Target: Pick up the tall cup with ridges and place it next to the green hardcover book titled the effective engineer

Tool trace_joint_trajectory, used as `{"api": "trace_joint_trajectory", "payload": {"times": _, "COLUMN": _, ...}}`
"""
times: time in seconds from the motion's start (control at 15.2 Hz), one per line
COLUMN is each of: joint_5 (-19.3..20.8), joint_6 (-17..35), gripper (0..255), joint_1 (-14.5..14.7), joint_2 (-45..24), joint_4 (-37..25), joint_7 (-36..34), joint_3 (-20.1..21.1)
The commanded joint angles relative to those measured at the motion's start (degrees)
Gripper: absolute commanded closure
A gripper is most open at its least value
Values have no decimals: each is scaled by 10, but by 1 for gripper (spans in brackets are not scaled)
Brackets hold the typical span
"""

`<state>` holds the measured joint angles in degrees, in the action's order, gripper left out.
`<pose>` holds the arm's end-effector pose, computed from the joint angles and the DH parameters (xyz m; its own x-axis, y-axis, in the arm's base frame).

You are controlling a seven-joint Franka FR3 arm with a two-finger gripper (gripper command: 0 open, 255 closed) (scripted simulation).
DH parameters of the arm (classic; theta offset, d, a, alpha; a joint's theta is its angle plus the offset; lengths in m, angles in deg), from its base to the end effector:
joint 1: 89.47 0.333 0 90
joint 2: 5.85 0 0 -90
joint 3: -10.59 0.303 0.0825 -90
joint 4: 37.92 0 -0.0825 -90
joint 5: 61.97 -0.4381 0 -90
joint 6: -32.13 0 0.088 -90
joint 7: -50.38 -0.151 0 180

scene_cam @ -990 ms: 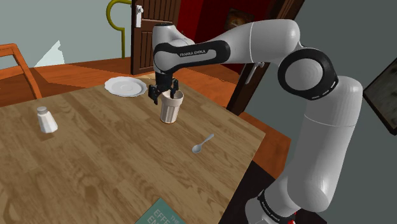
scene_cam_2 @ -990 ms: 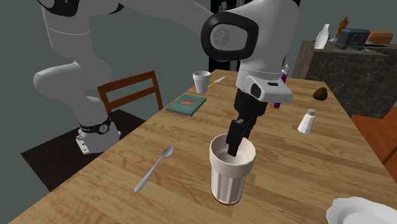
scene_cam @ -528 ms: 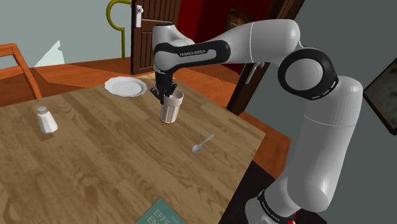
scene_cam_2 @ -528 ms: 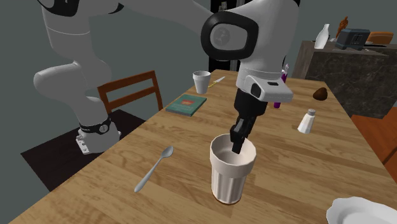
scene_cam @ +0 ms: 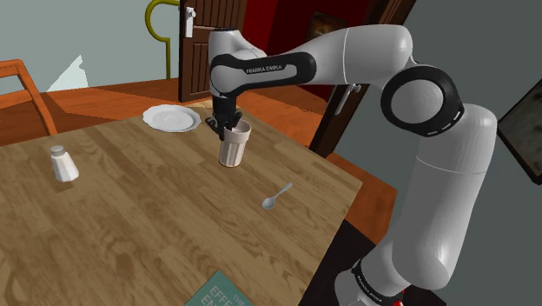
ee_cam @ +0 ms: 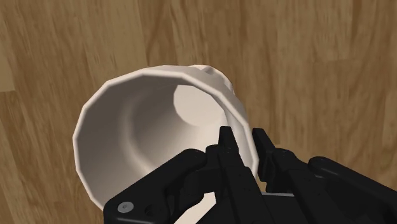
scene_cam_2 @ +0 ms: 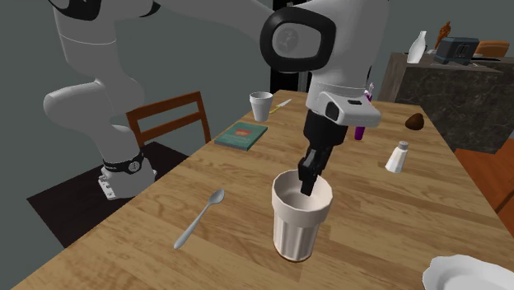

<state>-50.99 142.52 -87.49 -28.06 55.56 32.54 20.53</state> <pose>0.6867 0.1157 0.3124 0.9978 -0.0418 -0.0511 -0.0349 -0.9910 0.1295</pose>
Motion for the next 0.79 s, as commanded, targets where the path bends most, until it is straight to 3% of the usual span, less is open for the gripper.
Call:
{"api": "trace_joint_trajectory", "payload": {"times": 0.0, "joint_5": -1, "joint_6": -14, "gripper": 255, "joint_1": 0, "joint_2": 4, "joint_4": -10, "joint_7": 2, "joint_3": 0}}
{"api": "trace_joint_trajectory", "payload": {"times": 0.73, "joint_5": -8, "joint_6": -90, "gripper": 255, "joint_1": 1, "joint_2": 21, "joint_4": -71, "joint_7": 13, "joint_3": 3}}
